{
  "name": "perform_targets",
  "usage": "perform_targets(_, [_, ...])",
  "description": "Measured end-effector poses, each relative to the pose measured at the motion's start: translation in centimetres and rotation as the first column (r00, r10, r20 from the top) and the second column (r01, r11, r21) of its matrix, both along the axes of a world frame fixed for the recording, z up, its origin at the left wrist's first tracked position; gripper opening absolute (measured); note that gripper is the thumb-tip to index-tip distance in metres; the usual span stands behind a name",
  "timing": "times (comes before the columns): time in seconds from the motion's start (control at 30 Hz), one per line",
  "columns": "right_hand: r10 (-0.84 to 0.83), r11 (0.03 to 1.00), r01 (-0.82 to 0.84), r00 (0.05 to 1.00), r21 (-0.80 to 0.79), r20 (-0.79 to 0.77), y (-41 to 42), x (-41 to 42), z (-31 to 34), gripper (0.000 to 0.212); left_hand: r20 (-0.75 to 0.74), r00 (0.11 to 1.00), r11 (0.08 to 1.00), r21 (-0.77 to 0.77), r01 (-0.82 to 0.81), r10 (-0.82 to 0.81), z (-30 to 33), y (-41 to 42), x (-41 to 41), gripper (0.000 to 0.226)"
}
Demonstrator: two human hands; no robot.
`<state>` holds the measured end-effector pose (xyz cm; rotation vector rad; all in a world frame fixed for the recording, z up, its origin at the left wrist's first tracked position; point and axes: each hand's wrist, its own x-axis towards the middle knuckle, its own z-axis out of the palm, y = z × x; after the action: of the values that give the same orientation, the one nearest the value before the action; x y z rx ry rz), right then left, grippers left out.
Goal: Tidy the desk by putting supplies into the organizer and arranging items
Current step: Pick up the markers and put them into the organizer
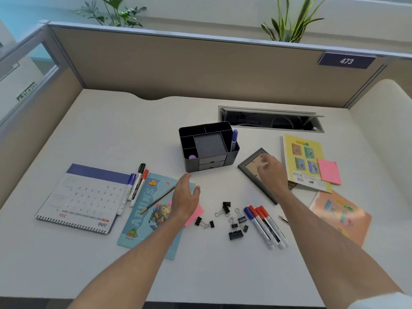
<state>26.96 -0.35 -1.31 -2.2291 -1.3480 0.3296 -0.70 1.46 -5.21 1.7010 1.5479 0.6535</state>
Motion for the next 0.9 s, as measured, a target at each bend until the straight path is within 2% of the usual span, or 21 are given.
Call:
perform_targets(0.13, [-0.004,0.997,0.001,1.000,-0.080,-0.026,-4.1,0.8,-1.5,0.027,-0.003,1.000,1.000,0.000,0.021,-0.021,0.3,-1.5,1.0,0.047])
perform_targets(0.27, [0.013,0.979,-0.006,0.999,-0.203,0.035,-7.9,0.4,-2.1,0.016,-0.025,0.997,0.997,-0.010,0.072,-0.072,0.4,-3.4,2.1,0.045])
perform_targets(0.53, [0.086,0.867,-0.040,0.994,-0.497,0.070,-13.0,-0.5,-3.1,0.051,-0.074,0.979,0.982,-0.026,0.187,-0.189,0.3,-7.6,4.7,0.044])
perform_targets(0.77, [0.122,0.837,-0.050,0.988,-0.545,0.097,-13.4,-1.1,-3.9,0.040,-0.086,0.964,0.967,-0.026,0.252,-0.253,0.3,-10.0,6.0,0.043])
perform_targets(0.9, [0.094,0.849,-0.063,0.995,-0.525,0.033,-13.3,-1.3,-4.3,0.047,-0.091,0.965,0.969,-0.020,0.245,-0.246,0.4,-10.5,6.1,0.043])
